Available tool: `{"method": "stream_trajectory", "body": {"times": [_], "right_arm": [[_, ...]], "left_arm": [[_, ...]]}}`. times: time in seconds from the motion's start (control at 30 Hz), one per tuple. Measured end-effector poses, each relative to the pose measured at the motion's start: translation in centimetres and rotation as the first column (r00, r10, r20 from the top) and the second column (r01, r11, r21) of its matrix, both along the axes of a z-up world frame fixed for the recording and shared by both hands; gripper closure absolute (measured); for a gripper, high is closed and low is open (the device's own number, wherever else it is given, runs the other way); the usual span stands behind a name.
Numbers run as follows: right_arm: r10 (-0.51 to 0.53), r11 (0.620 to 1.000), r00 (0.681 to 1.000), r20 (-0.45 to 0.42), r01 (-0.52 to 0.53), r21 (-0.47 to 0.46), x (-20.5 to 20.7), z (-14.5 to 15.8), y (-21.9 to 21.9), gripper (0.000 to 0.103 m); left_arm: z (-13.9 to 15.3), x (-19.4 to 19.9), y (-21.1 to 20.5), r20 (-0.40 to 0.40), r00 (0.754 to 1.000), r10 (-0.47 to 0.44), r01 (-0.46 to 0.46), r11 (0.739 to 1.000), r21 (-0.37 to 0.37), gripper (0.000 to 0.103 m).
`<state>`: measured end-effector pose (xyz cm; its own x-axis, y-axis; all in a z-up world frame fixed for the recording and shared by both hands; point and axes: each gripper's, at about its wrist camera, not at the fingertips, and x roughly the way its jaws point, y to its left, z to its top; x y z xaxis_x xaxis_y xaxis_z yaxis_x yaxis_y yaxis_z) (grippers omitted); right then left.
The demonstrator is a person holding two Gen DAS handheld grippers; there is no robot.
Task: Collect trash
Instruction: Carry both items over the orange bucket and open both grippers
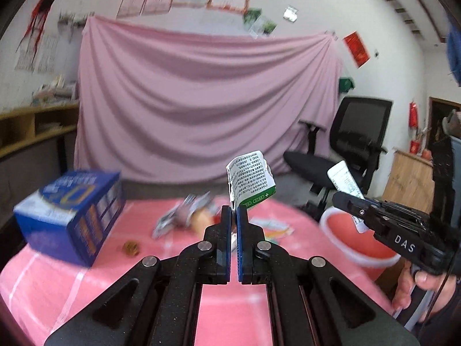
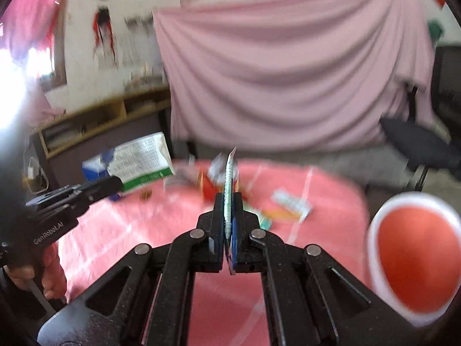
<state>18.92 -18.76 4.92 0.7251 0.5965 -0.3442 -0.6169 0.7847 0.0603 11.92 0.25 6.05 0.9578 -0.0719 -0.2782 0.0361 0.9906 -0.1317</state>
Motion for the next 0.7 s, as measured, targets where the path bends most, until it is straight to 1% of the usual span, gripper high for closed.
{"method": "stream_trajectory", "body": {"times": [0.03, 0.13, 0.23, 0.3, 0.4, 0.5, 0.57, 0.63, 0.7], "right_arm": [[-0.019, 1.0, 0.999, 0.048, 0.018, 0.02, -0.5, 0.7, -0.8, 0.078], [-0.092, 0.993, 0.985, 0.146, 0.079, 0.086, -1.4, 2.4, -3.3, 0.078], [-0.174, 0.979, 0.963, 0.205, 0.147, 0.139, -1.6, 3.4, -6.1, 0.078], [-0.228, 0.967, 0.949, 0.217, 0.194, 0.165, -1.1, 3.9, -7.7, 0.078], [-0.306, 0.944, 0.926, 0.221, 0.265, 0.196, -0.6, 4.1, -10.3, 0.078], [-0.377, 0.921, 0.902, 0.211, 0.339, 0.193, 0.6, 4.0, -12.7, 0.078], [-0.412, 0.906, 0.892, 0.186, 0.379, 0.188, 1.3, 3.9, -14.1, 0.078], [-0.44, 0.892, 0.888, 0.129, 0.417, 0.171, 2.9, 3.0, -15.4, 0.078], [-0.465, 0.88, 0.882, 0.073, 0.452, 0.144, 4.0, 2.1, -16.1, 0.078]], "left_arm": [[0.6, 0.1, -1.0, 0.03, 0.999, -0.015, 0.015, 1.0, 0.009, 0.102], [2.2, 0.4, -3.8, 0.103, 0.992, -0.071, 0.066, 0.996, 0.052, 0.101], [3.2, 1.3, -7.1, 0.158, 0.977, -0.145, 0.131, 0.987, 0.097, 0.101], [3.5, 2.4, -9.0, 0.168, 0.967, -0.192, 0.175, 0.978, 0.113, 0.101], [3.6, 4.3, -11.8, 0.161, 0.953, -0.256, 0.24, 0.964, 0.11, 0.101], [3.7, 6.4, -14.7, 0.13, 0.943, -0.307, 0.296, 0.951, 0.094, 0.101], [3.5, 8.0, -16.7, 0.101, 0.939, -0.328, 0.32, 0.943, 0.087, 0.101], [3.2, 9.4, -18.4, 0.059, 0.936, -0.346, 0.342, 0.937, 0.077, 0.101], [3.0, 10.7, -19.8, 0.008, 0.928, -0.372, 0.371, 0.927, 0.058, 0.101]]}}
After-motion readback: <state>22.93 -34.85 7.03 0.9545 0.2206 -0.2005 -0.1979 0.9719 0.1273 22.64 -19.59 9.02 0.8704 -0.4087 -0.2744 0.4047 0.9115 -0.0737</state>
